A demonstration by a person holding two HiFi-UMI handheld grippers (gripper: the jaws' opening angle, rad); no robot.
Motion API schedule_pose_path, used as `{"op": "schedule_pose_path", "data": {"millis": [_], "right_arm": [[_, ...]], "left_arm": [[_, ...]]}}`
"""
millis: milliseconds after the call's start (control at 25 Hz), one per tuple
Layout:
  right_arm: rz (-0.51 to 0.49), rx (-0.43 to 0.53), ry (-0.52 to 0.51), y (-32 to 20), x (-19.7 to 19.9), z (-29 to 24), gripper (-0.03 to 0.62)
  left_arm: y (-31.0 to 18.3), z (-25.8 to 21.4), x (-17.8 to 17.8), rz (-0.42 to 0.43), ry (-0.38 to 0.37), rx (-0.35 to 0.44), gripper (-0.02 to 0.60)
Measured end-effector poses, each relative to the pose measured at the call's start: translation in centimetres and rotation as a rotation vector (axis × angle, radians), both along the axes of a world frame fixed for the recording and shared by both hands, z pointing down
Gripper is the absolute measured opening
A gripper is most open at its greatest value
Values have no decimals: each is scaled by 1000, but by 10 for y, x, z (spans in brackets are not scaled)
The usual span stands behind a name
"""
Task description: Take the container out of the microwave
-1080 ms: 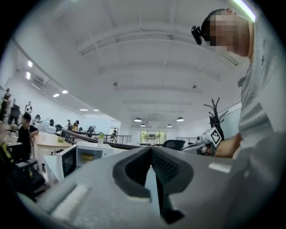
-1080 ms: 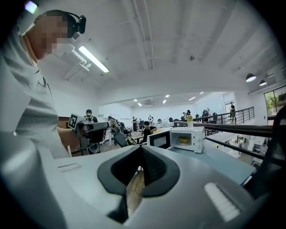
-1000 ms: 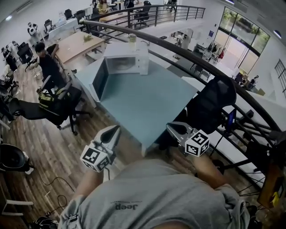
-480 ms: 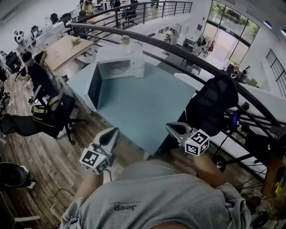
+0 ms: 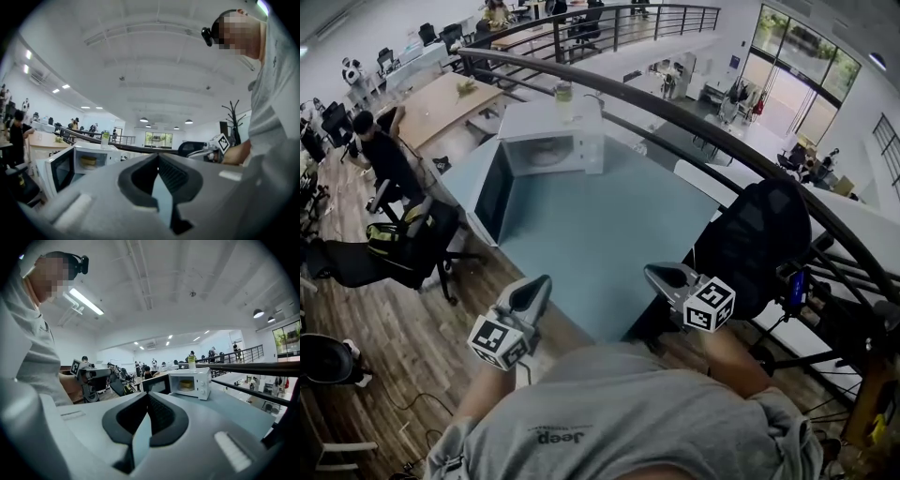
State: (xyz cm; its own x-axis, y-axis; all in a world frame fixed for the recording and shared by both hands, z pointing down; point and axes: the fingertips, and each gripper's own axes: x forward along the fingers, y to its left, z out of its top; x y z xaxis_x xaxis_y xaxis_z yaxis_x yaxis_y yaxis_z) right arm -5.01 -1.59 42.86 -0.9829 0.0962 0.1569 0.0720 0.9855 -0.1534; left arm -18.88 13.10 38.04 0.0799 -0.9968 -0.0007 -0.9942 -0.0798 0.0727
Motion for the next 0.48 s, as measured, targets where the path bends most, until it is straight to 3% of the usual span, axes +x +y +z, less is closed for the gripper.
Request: {"op": "schedule_pose_path", "data": {"millis": [320, 480], "right_arm": [[-183, -1, -21, -115, -47, 5, 6], [-237, -11, -34, -153, -76, 5, 6]], "left_arm": [[-97, 1, -1, -180, 22, -30, 23], [-134, -3, -7, -222, 24, -54, 23]]}}
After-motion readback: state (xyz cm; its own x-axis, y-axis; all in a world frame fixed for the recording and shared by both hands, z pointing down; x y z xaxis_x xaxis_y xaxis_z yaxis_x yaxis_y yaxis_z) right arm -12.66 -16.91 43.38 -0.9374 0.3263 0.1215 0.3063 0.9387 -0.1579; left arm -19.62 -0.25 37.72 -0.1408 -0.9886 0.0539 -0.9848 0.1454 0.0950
